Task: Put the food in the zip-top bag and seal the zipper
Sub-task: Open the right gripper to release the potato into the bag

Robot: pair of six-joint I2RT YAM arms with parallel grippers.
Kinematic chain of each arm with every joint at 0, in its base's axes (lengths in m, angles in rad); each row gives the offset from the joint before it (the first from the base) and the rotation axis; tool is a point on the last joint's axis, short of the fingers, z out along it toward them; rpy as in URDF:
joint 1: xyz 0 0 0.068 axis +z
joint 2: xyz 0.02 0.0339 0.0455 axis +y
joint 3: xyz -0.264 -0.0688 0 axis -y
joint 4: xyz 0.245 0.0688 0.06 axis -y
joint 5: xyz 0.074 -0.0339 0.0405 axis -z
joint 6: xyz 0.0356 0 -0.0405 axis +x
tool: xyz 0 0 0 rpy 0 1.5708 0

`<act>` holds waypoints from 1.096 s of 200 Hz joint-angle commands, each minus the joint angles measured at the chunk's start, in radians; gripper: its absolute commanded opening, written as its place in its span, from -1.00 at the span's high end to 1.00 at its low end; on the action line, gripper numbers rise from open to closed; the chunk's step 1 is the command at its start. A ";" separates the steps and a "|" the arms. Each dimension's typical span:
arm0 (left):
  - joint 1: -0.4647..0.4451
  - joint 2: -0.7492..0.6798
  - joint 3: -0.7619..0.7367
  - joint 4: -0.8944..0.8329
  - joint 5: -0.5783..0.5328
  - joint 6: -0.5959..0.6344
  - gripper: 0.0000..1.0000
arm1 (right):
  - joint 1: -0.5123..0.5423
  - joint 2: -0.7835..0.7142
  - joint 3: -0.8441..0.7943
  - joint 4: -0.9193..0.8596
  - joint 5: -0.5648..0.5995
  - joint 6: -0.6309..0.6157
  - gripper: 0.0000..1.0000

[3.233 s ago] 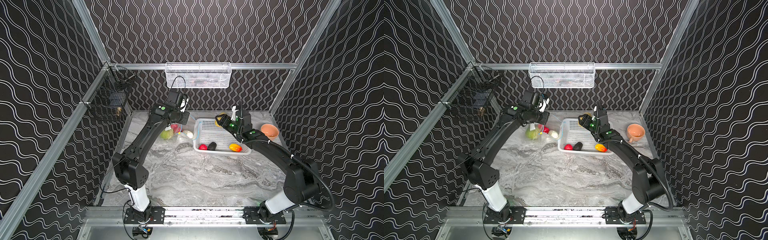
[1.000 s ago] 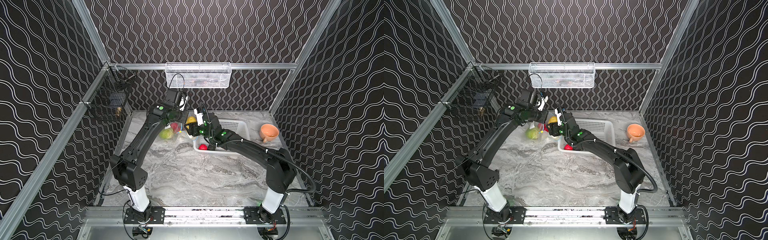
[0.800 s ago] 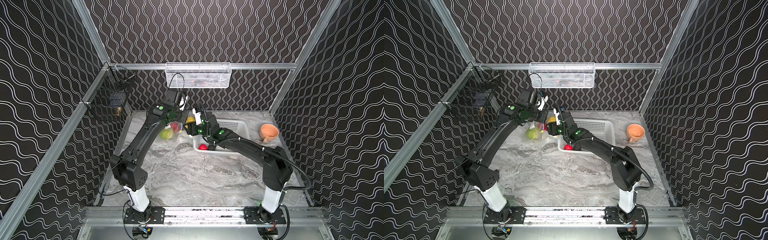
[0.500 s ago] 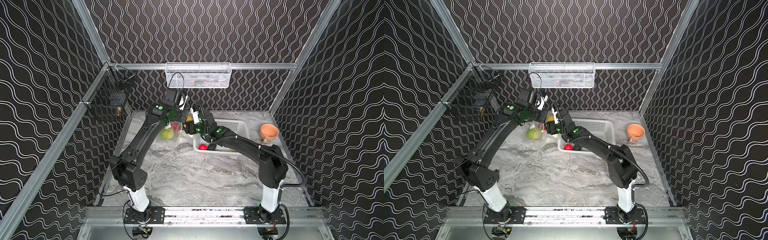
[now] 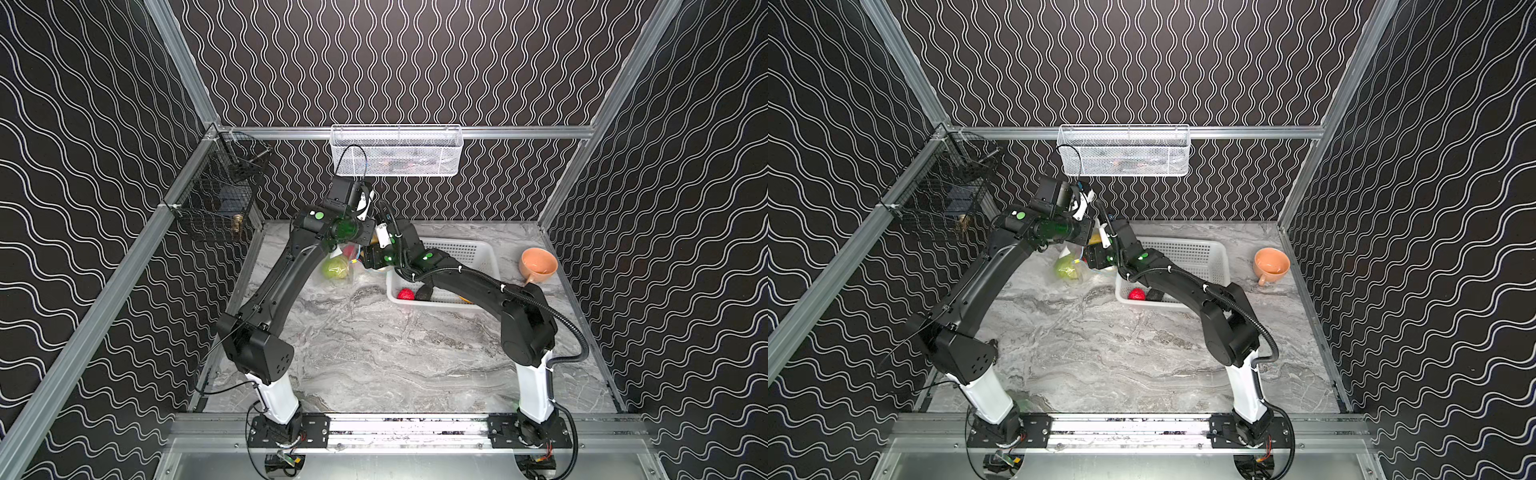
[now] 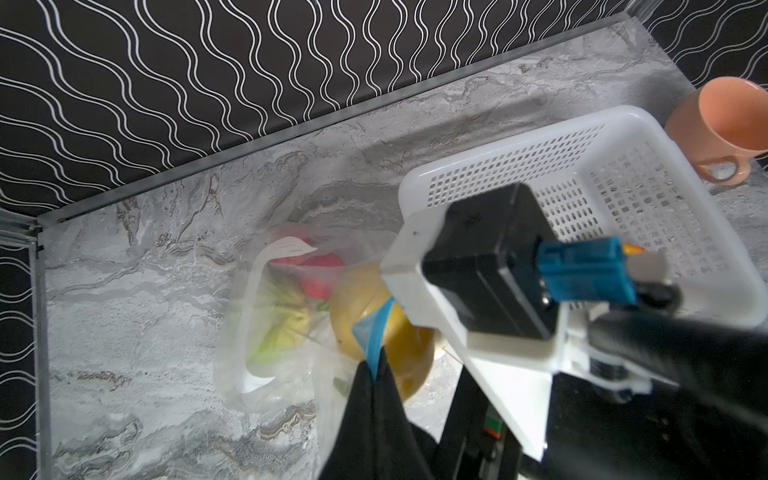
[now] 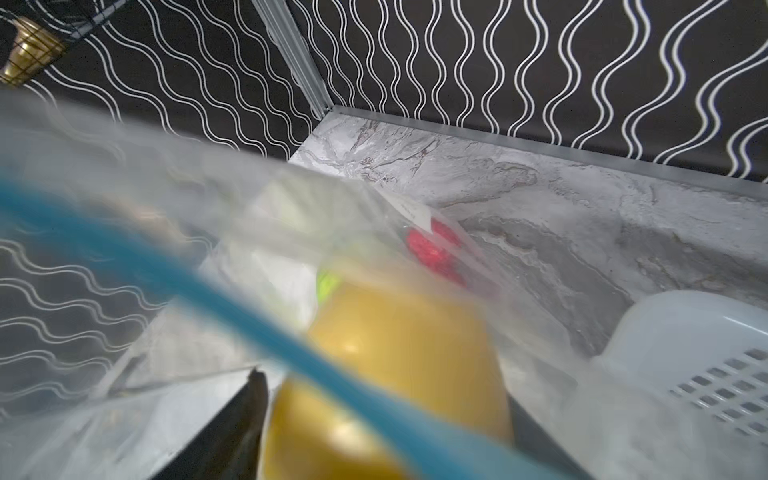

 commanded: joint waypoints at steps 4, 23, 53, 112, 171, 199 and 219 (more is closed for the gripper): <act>0.000 -0.004 0.010 0.017 0.007 0.016 1.00 | 0.000 0.016 0.034 -0.014 -0.039 -0.010 -0.63; 0.001 0.000 0.012 0.016 0.007 0.019 1.00 | 0.001 0.020 0.046 -0.013 -0.055 -0.004 -0.73; 0.001 0.006 0.017 0.014 0.008 0.017 1.00 | -0.003 0.013 0.042 0.002 -0.081 0.017 -0.81; 0.000 0.014 0.020 0.014 -0.006 0.021 1.00 | -0.011 -0.105 -0.087 0.050 -0.077 0.051 -0.82; 0.000 0.014 0.015 0.016 -0.011 0.023 1.00 | -0.038 -0.199 -0.166 0.037 -0.046 0.093 -0.75; 0.000 0.017 0.022 0.013 0.003 0.018 1.00 | -0.053 -0.238 -0.207 0.047 -0.059 0.117 -0.72; 0.001 0.017 0.026 0.011 0.007 0.018 1.00 | -0.058 -0.260 -0.211 0.021 -0.050 0.138 -0.71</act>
